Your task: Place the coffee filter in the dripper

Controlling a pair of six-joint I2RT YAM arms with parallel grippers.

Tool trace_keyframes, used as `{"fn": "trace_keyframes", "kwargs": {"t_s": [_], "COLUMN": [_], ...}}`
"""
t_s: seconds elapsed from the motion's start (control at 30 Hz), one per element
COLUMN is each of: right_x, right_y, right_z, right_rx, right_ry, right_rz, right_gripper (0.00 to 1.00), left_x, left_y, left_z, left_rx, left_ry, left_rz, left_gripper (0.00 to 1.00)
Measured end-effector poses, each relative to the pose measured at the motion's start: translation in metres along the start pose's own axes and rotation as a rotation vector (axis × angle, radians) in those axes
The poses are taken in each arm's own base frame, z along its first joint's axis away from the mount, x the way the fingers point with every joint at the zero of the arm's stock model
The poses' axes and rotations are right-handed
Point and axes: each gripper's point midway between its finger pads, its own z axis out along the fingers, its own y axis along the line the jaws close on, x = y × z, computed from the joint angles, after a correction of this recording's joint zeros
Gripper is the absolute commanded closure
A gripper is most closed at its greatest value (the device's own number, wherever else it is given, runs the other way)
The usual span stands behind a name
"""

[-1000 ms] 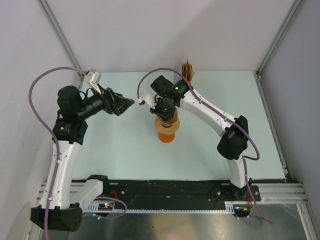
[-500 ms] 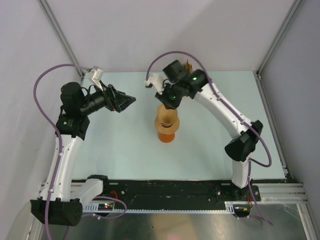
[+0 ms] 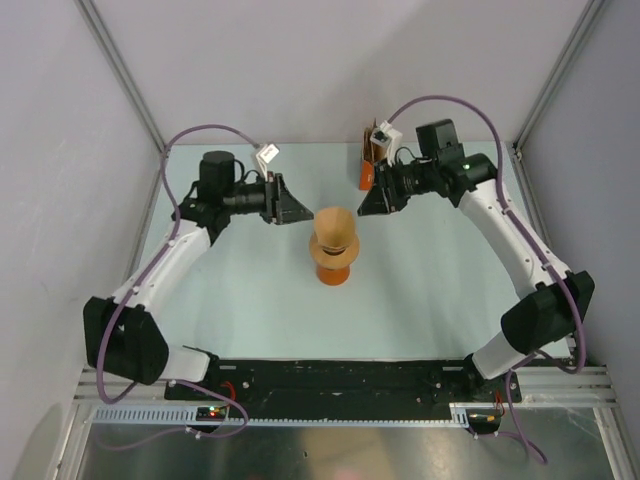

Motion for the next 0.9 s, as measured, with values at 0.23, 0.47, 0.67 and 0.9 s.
{"fn": "trace_keyframes", "kwargs": {"t_s": [0.23,0.47,0.67,0.9], "right_x": [0.019,0.023,0.031,0.042], "right_y": [-0.001,-0.002,-0.006,-0.011], "right_z": [0.029,0.042,0.050,0.057], "right_rx": [-0.137,-0.181,-0.188,-0.187], "right_ry": [0.007,0.013,0.032,0.057], "right_rz": [0.179,0.222,0.240,0.265], "right_gripper": [0.76,0.76,0.76,0.77], "left_x": [0.020,0.019,0.021,0.038], "left_y": [0.000,-0.005,-0.009,0.003], "left_z": [0.023,0.028,0.030,0.037], "left_rx": [0.049,0.079,0.104,0.093], "left_ry": [0.079,0.080,0.081,0.116], "left_rz": [-0.035,-0.017,-0.004,-0.049], "left_gripper": [0.54,0.55,0.58,0.60]}}
